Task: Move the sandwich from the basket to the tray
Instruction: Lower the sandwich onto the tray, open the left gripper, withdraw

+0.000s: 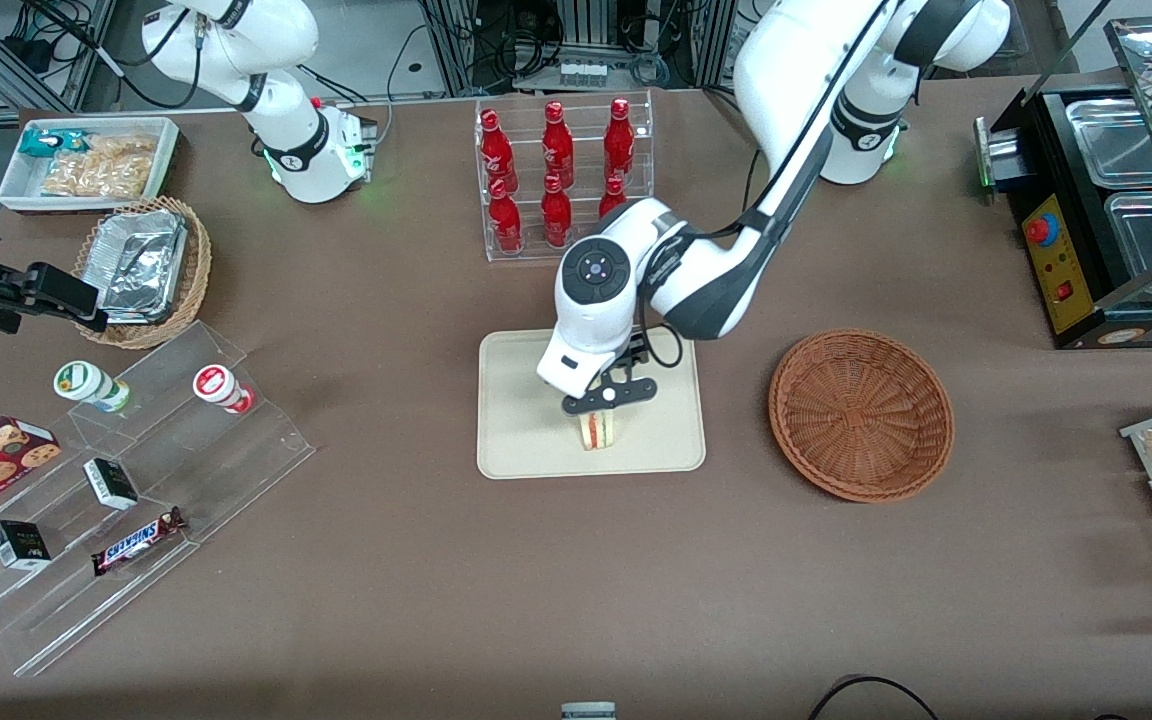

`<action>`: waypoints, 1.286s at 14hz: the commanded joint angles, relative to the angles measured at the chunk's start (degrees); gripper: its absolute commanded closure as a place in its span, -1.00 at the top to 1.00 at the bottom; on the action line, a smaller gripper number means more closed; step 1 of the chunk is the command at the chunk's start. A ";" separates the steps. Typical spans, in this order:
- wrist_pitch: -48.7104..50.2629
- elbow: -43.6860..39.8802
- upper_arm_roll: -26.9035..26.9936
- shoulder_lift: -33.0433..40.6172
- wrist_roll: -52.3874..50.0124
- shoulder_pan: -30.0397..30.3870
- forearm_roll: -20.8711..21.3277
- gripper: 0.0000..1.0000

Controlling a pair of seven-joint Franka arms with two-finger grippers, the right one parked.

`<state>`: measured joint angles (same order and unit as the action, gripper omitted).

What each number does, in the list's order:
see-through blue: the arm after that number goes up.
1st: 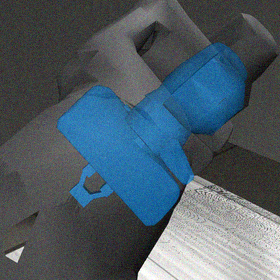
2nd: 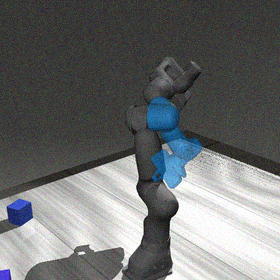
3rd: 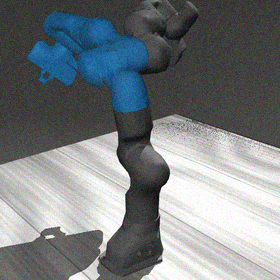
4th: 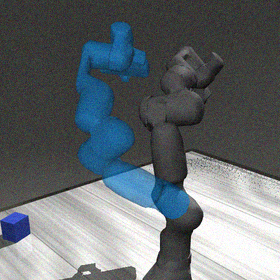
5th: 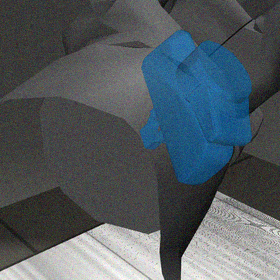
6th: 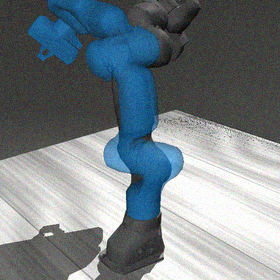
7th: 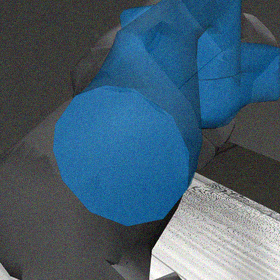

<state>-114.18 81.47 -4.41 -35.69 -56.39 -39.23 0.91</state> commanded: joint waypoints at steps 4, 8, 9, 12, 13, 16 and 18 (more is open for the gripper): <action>5.89 4.64 8.44 6.05 9.94 0.38 -0.64 1.00; 6.07 11.94 15.20 12.30 22.52 0.38 -5.99 1.00; 6.51 13.00 16.52 13.61 24.73 0.38 -6.53 1.00; 12.29 14.15 20.39 17.75 30.79 0.38 -6.71 1.00; 14.14 14.15 21.88 19.15 32.29 0.29 -6.71 1.00; 19.06 14.33 25.13 23.37 35.64 0.20 -6.71 1.00; 23.36 14.59 26.03 27.59 40.37 0.38 -6.10 1.00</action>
<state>-93.87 93.79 20.39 -13.18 -19.95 -38.27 -4.82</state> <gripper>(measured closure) 0.000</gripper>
